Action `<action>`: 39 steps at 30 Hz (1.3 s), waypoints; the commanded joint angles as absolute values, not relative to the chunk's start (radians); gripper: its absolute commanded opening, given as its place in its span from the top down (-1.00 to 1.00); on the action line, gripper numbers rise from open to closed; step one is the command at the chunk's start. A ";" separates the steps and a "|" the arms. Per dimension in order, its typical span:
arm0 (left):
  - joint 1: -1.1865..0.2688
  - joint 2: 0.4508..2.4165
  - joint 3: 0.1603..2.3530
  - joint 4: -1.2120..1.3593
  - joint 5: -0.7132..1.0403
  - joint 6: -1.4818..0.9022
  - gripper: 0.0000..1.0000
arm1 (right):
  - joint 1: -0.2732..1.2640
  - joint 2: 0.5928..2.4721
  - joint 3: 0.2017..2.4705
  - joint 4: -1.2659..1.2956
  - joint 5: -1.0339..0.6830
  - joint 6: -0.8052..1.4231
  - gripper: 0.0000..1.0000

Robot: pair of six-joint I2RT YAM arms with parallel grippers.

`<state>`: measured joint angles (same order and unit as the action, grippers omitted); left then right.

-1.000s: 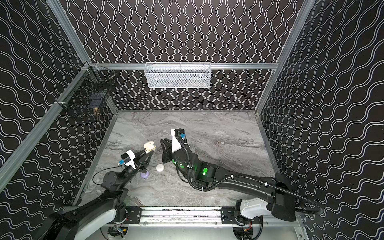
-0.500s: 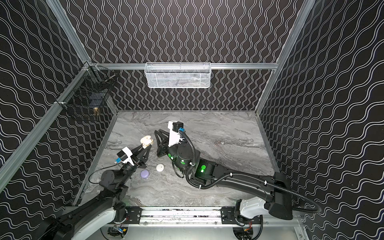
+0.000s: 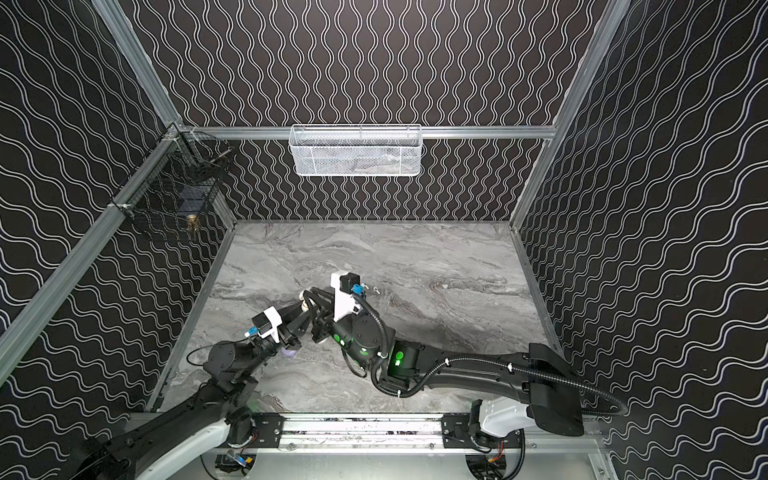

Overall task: Insert the wireless bluetooth earbuds into the charging case
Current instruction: 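Lift the earbud and carry it with the right gripper over the case, then lower the earbud stem into the empty case slot with the right gripper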

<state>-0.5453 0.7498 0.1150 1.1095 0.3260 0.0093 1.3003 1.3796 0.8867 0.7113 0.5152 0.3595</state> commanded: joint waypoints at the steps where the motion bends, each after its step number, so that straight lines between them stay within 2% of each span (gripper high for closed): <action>1: -0.548 0.725 0.121 1.099 0.331 0.035 1.00 | 1.305 1.370 0.845 0.915 0.542 0.367 0.96; 21: -0.552 0.693 0.114 1.103 0.305 0.015 1.00 | 1.314 1.509 0.830 1.199 0.517 0.269 0.93; 39: -0.556 0.663 0.110 1.088 0.286 0.005 1.00 | 1.318 1.607 0.828 1.346 0.523 0.235 0.91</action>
<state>-0.5556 0.6712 0.1097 1.0744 0.2981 0.0212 1.3148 1.5940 0.8272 1.2541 0.5285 0.2497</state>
